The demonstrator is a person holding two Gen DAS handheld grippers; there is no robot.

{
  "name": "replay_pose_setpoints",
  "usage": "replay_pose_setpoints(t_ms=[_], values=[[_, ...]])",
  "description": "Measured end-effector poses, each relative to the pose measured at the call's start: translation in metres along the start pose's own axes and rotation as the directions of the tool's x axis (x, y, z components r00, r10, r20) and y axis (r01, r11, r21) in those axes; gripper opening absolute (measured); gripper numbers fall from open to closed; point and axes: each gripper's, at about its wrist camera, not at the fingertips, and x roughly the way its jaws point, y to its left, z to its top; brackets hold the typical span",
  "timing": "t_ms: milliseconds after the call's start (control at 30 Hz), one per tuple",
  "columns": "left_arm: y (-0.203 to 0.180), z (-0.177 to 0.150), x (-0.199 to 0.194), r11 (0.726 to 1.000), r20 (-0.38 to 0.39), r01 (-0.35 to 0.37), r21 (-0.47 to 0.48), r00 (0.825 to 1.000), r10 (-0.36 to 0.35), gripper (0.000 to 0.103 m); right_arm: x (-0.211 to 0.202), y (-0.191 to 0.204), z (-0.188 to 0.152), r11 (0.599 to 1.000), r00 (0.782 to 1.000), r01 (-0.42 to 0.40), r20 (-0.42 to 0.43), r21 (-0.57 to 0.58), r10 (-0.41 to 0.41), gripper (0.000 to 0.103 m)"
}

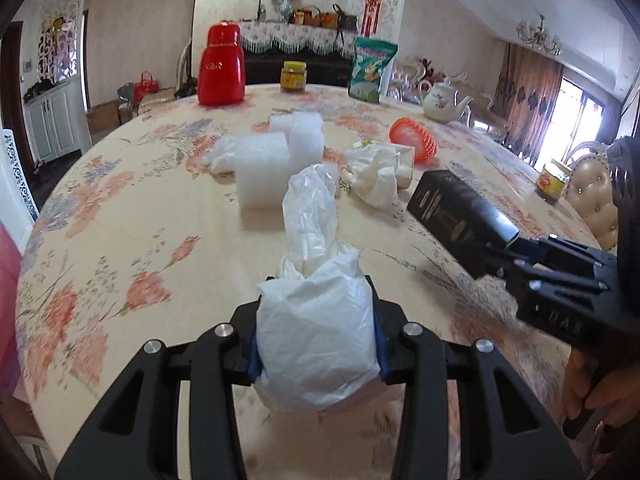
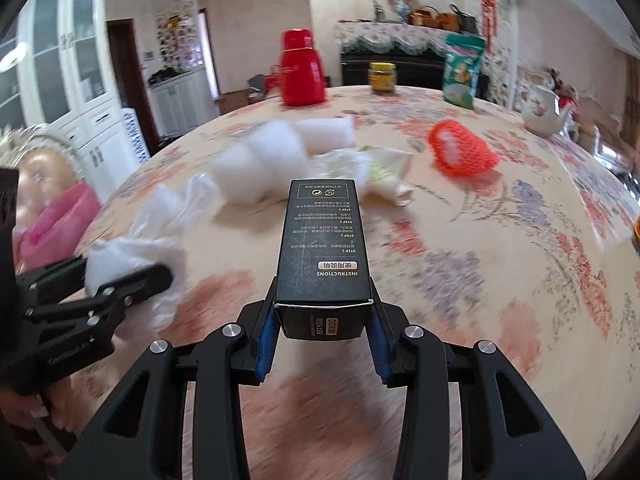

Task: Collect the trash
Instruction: 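Drop the plastic bag and black box into the pink bin with both tools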

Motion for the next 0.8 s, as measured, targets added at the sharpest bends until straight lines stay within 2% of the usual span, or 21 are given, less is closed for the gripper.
replay_pose_setpoints(t_ms=[200,400,500,600,733,800], values=[[0.027,-0.015,-0.041,0.998,0.073,-0.054,-0.03,0.996,0.056,0.04,-0.016,0.044,-0.003,0.994,0.996,-0.086,0.021,-0.069,0.088,0.038],[0.08,-0.029,-0.089,0.98,0.147,-0.174,-0.096,0.971,0.187,0.04,-0.013,0.104,0.011,0.964,0.974,-0.222,0.019,-0.144,0.227,0.038],[0.114,-0.034,-0.114,0.958,0.168,-0.244,-0.148,0.949,0.267,0.04,-0.006,0.146,0.021,0.937,0.954,-0.289,0.014,-0.198,0.298,0.038],[0.155,-0.037,-0.141,0.925,0.171,-0.317,-0.209,0.919,0.354,0.04,-0.001,0.193,0.033,0.9,0.93,-0.351,0.014,-0.259,0.367,0.038],[0.203,-0.038,-0.164,0.887,0.153,-0.388,-0.25,0.889,0.431,0.04,0.012,0.251,0.05,0.845,0.897,-0.42,-0.009,-0.332,0.442,0.038],[0.231,-0.036,-0.173,0.876,0.144,-0.409,-0.258,0.88,0.453,0.04,0.021,0.274,0.06,0.824,0.885,-0.443,-0.023,-0.352,0.466,0.038]])
